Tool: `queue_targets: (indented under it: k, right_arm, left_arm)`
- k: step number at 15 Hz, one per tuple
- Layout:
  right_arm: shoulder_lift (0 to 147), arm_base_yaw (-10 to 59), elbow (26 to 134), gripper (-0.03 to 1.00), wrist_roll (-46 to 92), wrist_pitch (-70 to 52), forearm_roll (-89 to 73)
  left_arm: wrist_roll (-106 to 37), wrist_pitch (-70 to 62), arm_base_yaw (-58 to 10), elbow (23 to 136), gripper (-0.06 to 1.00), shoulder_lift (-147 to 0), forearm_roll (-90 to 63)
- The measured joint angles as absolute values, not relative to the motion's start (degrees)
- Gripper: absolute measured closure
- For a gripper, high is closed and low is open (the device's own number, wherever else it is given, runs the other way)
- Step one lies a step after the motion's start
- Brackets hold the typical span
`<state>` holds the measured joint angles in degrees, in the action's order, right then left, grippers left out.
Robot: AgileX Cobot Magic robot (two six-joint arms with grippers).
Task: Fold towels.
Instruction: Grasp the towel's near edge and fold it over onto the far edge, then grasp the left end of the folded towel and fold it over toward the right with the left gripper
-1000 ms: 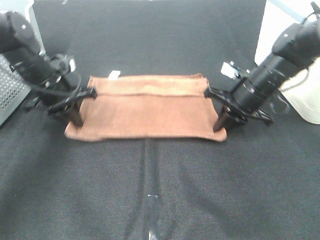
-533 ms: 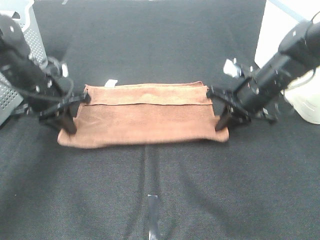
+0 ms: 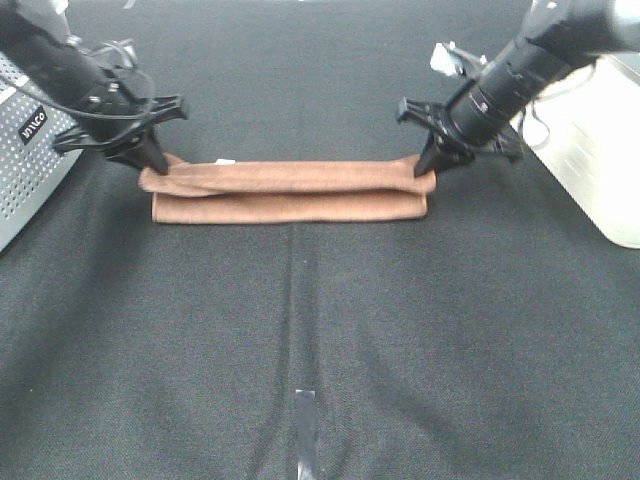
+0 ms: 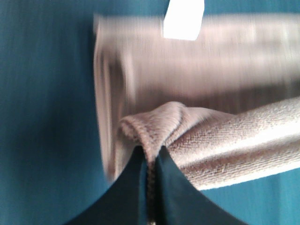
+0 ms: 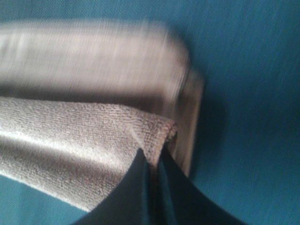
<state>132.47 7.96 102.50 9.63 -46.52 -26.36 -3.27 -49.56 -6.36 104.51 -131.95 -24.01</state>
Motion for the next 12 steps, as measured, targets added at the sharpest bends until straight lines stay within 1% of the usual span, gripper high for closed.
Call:
queue_targets:
  k: [2,4,5,6,7,9,10,11,12]
  right_arm:
    - [136.08,7.96,106.97,0.97,9.0,-46.93,-25.21]
    - [138.6,7.96,108.69,0.97,8.08,-47.44,-25.1]
    - [139.17,7.96,108.8,0.94,7.96,-47.73,-24.92]
    - [139.23,7.96,108.8,0.85,7.73,-47.78,-24.92]
    - [139.23,7.96,108.8,0.72,7.79,-47.84,-24.87]
    - [139.23,7.96,109.32,0.41,7.79,-49.56,-24.52]
    - [139.06,7.96,109.49,0.31,7.79,-50.48,-24.41]
    - [138.54,7.96,109.95,0.26,7.79,-51.68,-24.01]
    - [137.85,7.96,110.01,0.25,7.85,-52.14,-23.78]
  left_arm:
    - [-3.04,-47.21,-6.36,107.03,0.93,-134.7,-24.12]
    - [-2.86,-44.29,-6.36,107.2,0.93,-136.02,-24.64]
    - [-2.86,-43.77,-6.36,107.2,0.92,-136.42,-25.15]
    - [-2.86,-43.6,-6.36,107.2,0.88,-136.54,-25.32]
    - [-2.86,-43.54,-6.36,107.43,0.8,-136.54,-25.32]
    - [-2.86,-44.23,-6.36,108.8,0.51,-136.54,-25.27]
    - [-2.86,-45.44,-6.36,109.95,0.36,-136.54,-25.04]
    - [-2.86,-45.78,-6.36,110.29,0.18,-136.54,-24.64]
    - [-2.86,-46.35,-6.36,110.35,0.14,-136.54,-24.24]
